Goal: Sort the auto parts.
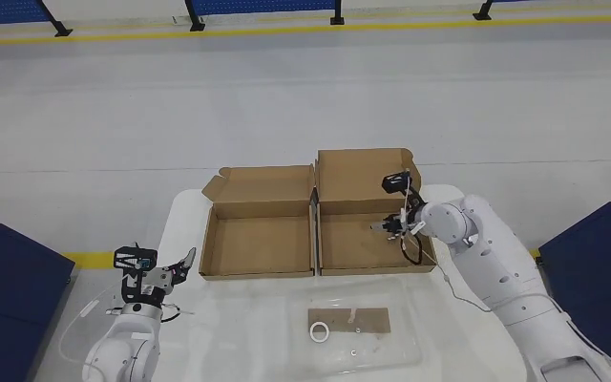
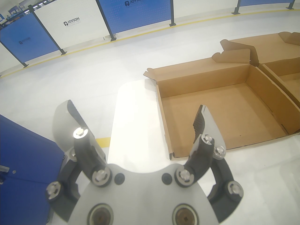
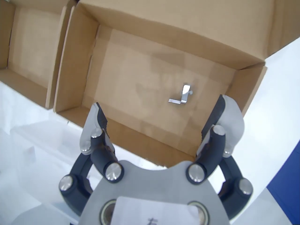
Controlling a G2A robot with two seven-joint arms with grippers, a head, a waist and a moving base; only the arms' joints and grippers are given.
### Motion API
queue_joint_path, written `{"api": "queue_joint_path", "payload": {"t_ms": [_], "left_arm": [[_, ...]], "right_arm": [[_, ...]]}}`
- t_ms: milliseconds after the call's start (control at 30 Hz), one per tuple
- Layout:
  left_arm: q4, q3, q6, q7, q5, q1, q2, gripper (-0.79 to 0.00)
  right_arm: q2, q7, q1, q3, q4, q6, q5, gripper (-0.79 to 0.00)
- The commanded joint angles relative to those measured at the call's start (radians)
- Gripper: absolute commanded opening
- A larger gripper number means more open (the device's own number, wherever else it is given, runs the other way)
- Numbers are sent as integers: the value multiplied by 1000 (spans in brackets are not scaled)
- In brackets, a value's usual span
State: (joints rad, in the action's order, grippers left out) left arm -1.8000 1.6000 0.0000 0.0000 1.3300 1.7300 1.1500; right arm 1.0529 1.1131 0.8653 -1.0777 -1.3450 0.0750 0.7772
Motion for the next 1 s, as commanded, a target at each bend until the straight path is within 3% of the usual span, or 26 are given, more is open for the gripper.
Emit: {"api": "queue_joint_path", "payload": {"t_ms": [0, 367, 500, 700, 967], "left_arm": [[0, 0, 0, 0, 0, 0, 0, 0], [0, 0, 0, 0, 0, 0, 0, 0], [0, 0, 0, 0, 0, 0, 0, 0], [0, 0, 0, 0, 0, 0, 0, 0], [0, 0, 0, 0, 0, 0, 0, 0]], "right_arm": [[-1, 5, 0, -1, 0, 0, 2, 0], [-1, 5, 0, -1, 0, 0, 2, 0], [-8, 6, 14, 14, -103, 68, 90, 0], [-26, 131, 62, -11, -283, 188, 56, 0], [-39, 366, 101, -1, -431, 231, -85, 0]]}}
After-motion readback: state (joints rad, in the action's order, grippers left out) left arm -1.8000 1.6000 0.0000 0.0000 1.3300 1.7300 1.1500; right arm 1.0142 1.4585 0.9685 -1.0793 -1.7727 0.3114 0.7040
